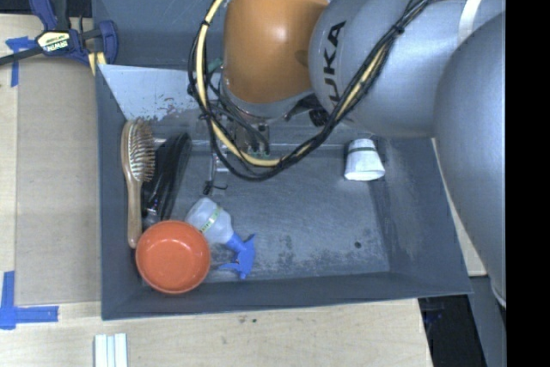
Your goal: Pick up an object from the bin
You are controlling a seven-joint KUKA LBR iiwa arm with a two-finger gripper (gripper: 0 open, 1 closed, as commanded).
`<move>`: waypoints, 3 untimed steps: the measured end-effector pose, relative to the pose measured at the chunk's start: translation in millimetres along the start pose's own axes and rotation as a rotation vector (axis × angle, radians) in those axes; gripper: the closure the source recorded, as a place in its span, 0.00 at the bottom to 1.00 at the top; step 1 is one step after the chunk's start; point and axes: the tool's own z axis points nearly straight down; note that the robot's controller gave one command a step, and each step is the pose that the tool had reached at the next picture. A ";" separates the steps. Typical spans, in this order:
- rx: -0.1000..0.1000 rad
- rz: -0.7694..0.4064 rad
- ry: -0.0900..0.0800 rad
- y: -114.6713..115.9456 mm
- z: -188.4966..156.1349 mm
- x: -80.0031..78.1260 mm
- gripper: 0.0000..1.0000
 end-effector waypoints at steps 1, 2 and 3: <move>-0.002 -0.557 -0.009 27.2 100.0 59.0 0.00; -0.001 -0.360 -0.003 37.7 52.9 72.2 0.00; 0.001 -0.984 -0.015 61.5 90.6 98.0 0.00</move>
Offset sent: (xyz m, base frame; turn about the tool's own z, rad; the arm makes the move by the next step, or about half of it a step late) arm -0.0731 0.0387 -0.0509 -0.3602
